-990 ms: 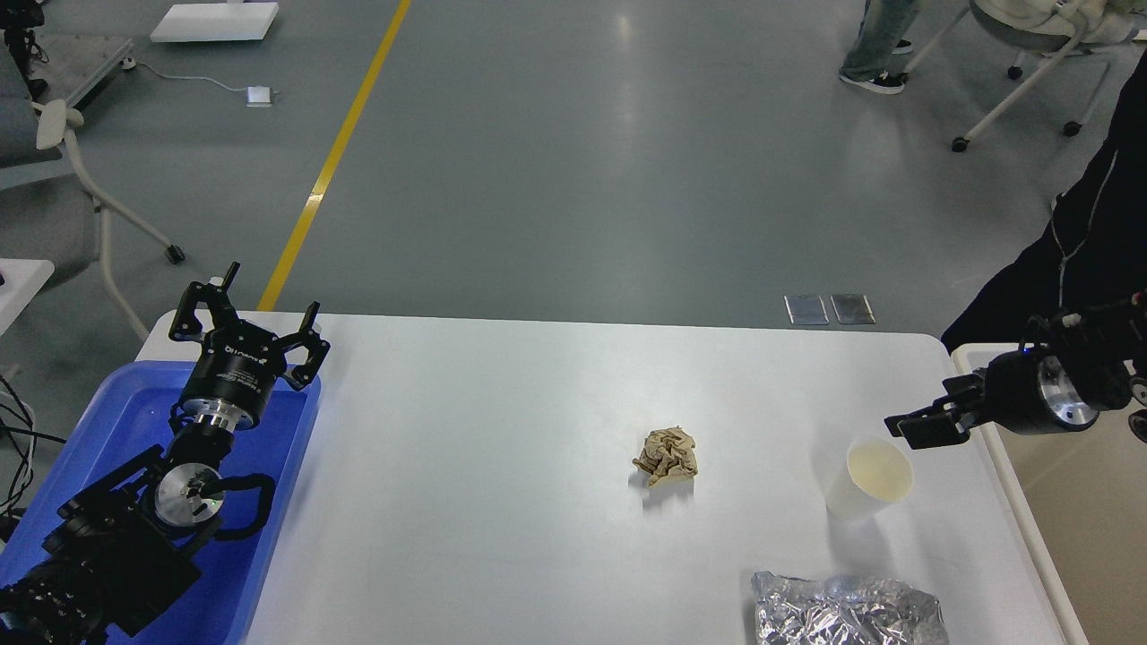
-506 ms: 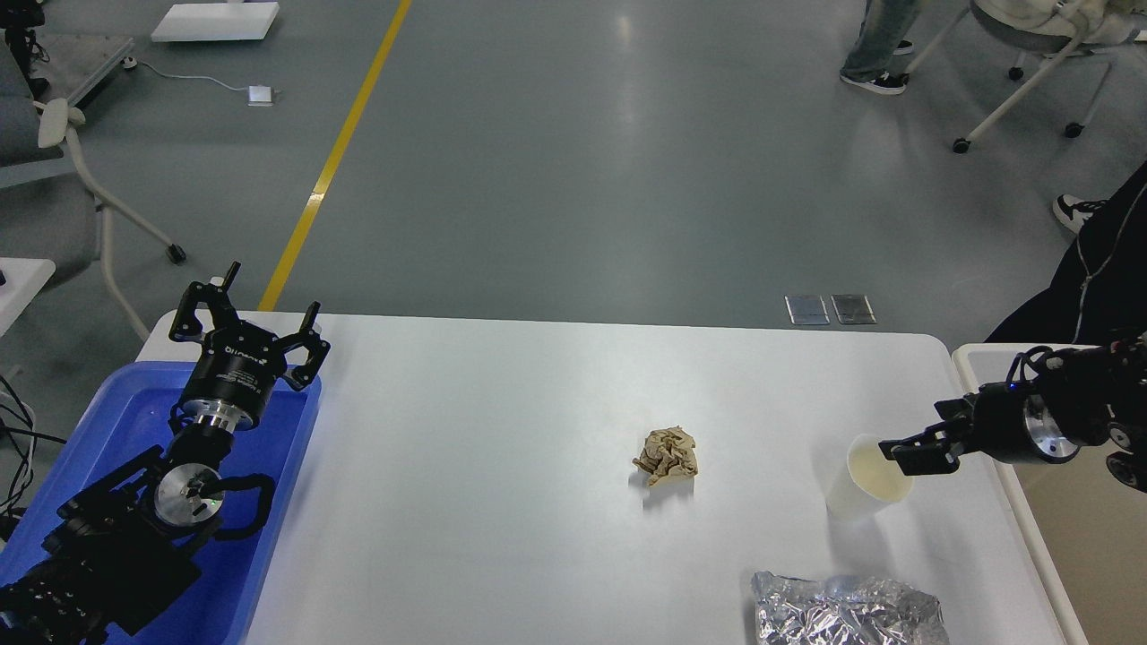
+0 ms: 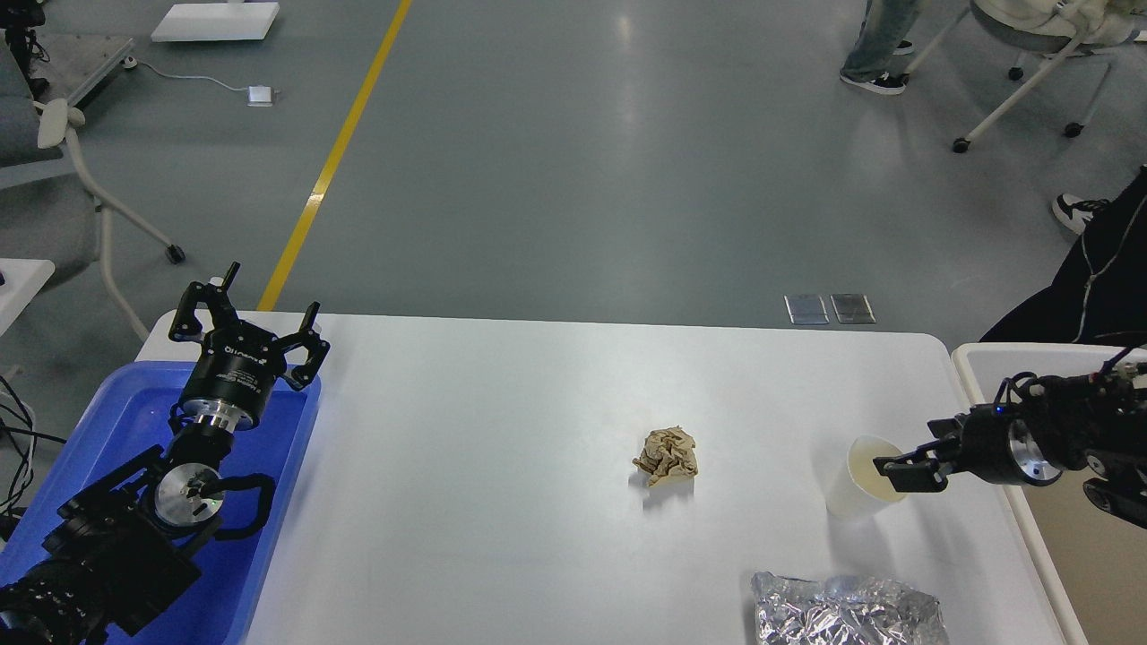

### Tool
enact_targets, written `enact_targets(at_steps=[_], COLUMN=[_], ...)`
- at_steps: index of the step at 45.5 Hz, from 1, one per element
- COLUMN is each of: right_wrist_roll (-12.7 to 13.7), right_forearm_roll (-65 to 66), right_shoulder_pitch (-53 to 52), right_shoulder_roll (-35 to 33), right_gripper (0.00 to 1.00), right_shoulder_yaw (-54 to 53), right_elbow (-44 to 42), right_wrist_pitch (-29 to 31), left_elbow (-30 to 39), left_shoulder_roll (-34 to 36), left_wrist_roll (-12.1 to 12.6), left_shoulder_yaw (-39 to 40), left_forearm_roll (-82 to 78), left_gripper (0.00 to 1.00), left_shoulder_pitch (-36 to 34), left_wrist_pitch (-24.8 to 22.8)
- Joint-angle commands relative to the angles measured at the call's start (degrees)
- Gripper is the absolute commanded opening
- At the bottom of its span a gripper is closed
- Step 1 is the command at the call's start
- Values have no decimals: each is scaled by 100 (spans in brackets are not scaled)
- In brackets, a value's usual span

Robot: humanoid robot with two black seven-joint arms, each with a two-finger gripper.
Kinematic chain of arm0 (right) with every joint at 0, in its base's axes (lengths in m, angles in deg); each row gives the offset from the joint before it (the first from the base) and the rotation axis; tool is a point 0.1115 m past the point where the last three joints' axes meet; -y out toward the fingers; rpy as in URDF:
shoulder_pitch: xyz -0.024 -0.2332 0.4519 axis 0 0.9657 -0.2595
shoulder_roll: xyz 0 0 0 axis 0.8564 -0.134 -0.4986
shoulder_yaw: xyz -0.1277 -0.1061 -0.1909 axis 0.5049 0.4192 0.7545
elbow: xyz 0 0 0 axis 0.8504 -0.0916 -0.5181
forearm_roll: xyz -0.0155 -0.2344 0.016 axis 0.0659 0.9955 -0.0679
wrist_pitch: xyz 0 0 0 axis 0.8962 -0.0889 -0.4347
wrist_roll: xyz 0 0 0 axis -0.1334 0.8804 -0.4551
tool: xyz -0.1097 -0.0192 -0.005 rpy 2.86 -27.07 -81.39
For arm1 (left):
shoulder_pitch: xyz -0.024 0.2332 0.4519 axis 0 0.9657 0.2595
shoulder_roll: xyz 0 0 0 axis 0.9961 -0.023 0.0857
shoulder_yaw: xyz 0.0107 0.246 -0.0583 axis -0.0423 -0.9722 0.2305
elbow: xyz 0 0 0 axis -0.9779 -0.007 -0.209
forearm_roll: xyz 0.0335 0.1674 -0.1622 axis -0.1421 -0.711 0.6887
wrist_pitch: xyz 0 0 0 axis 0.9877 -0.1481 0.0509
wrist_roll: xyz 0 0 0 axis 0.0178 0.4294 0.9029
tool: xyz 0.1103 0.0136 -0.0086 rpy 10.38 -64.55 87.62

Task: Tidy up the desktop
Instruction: 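Close the right gripper around the white paper cup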

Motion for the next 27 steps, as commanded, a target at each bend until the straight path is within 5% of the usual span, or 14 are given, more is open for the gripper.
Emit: enact_targets(at_steps=[1,11,23,27], right_wrist_roll=[-22,-31,-39,-39], right_forearm_roll=[-153,-162,-153,-170], right_shoulder_pitch=[273,405,414,405], right_shoulder_roll=[208,270,287,287], right_gripper=[91,82,43,10], right_shoulder_yaw=[64,99,125,125], right_elbow=[-440,-519,-581,-581], right_wrist_pitch=[-128,-321,-655,-656], left_elbow=[0,0,0,0], left_shoulder_roll=[0,0,0,0], left_wrist_roll=[0,0,0,0], left_shoulder_yaw=[3,-6,-6,3], left_forearm_roll=[-1,-1,-1,-1], left_gripper=[100,100,100,100], left_shoulder_pitch=[0,0,0,0], left_wrist_pitch=[1,1,1,1])
